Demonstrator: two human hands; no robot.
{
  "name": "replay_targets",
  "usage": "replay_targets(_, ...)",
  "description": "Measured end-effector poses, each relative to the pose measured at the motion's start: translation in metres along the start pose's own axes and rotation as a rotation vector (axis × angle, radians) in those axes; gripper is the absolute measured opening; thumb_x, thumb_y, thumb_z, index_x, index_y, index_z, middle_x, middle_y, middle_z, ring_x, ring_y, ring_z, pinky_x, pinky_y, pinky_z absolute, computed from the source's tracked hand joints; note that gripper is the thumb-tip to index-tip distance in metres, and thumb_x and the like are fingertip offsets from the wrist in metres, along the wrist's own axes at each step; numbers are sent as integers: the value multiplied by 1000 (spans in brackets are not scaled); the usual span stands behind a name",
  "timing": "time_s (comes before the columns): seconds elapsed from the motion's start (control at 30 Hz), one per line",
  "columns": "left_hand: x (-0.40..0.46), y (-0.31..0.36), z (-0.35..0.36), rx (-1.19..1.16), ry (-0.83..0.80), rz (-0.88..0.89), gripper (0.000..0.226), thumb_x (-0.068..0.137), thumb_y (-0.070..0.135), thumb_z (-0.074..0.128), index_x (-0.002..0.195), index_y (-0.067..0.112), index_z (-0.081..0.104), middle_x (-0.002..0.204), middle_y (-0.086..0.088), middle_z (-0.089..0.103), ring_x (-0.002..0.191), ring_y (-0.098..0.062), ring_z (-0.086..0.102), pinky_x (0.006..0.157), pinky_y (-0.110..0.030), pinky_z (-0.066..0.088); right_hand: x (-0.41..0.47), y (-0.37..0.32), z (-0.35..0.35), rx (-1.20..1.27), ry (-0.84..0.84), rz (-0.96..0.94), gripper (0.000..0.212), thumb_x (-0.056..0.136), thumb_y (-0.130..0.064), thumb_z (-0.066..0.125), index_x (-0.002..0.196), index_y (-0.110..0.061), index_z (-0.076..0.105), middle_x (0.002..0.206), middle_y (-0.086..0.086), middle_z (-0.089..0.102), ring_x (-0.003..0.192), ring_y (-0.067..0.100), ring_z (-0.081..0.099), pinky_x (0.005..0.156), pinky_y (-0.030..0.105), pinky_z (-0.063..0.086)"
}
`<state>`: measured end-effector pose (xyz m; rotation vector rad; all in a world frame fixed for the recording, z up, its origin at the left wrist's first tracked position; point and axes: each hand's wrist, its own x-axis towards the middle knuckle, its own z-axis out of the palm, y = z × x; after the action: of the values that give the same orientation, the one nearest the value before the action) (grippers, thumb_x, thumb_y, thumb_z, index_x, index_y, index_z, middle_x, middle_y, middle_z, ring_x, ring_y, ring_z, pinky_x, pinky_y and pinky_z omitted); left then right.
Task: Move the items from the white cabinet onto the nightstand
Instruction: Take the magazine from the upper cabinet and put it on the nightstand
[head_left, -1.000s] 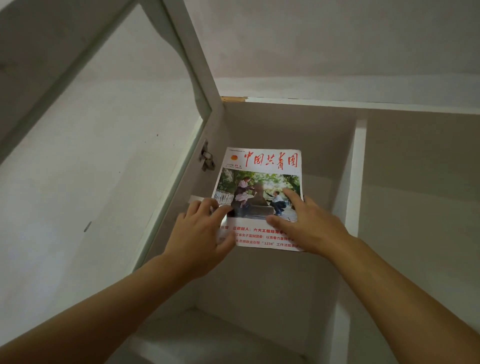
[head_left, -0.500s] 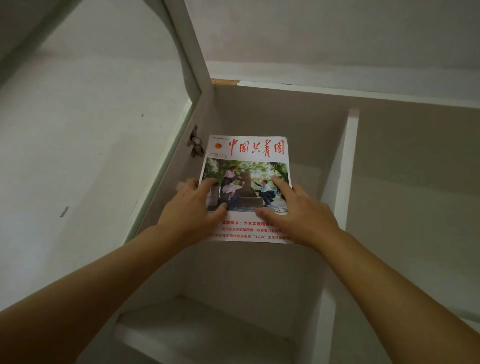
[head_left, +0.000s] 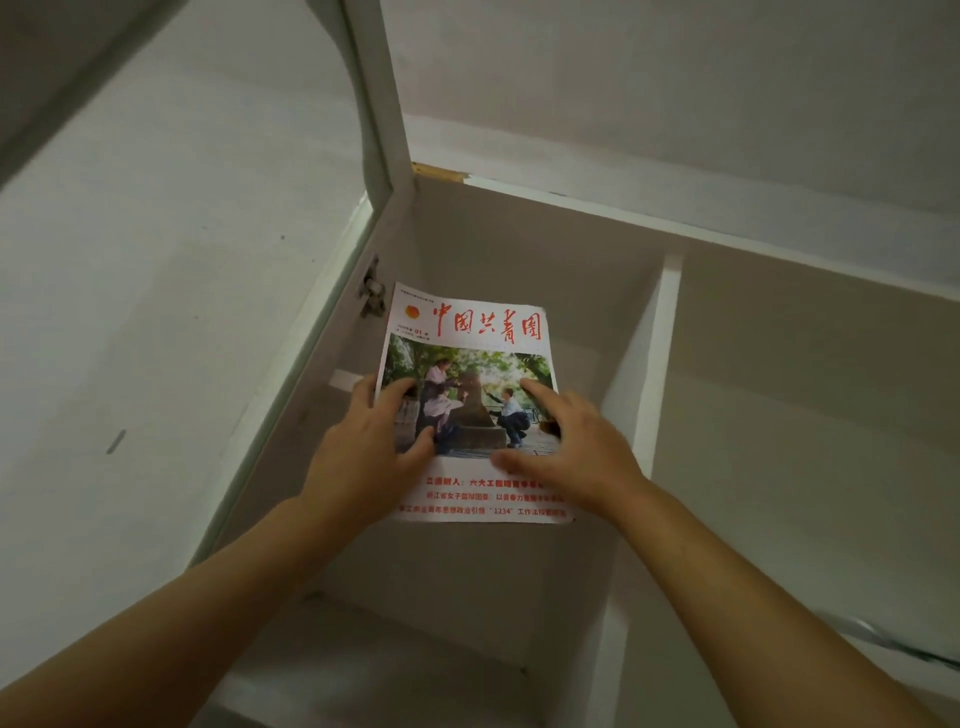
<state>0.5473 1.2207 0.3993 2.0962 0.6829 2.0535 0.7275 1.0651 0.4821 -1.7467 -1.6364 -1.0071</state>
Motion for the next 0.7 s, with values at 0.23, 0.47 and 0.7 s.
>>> replay_targets(0.23, -35, 2, -1, -123, 27, -8, 63, 97, 37, 65, 154, 28, 41, 142, 7, 45, 86, -2, 58, 60, -12, 50, -41, -12, 2, 28, 77, -22, 99, 78, -69, 73, 160, -38, 27, 133, -10, 39, 124, 13, 42, 105, 47, 50)
replay_targets(0.47, -80, 33, -34, -105, 22, -1, 60, 98, 21, 65, 153, 23, 42, 137, 7, 48, 84, 0, 56, 56, -2, 45, -83, -28, -8, 217, 9, -82, 90, 87, -42, 80, 161, -28, 29, 135, -14, 34, 123, 12, 52, 79, 26, 63)
replay_targets(0.7, -163, 52, -69, -93, -5, -61, 56, 96, 23, 70, 145, 31, 45, 140, 9, 54, 114, -11, 59, 76, -22, 57, -168, -29, 9, 630, -41, -33, 81, 87, -20, 81, 156, -27, 39, 122, -14, 45, 110, -1, 60, 69, 17, 60)
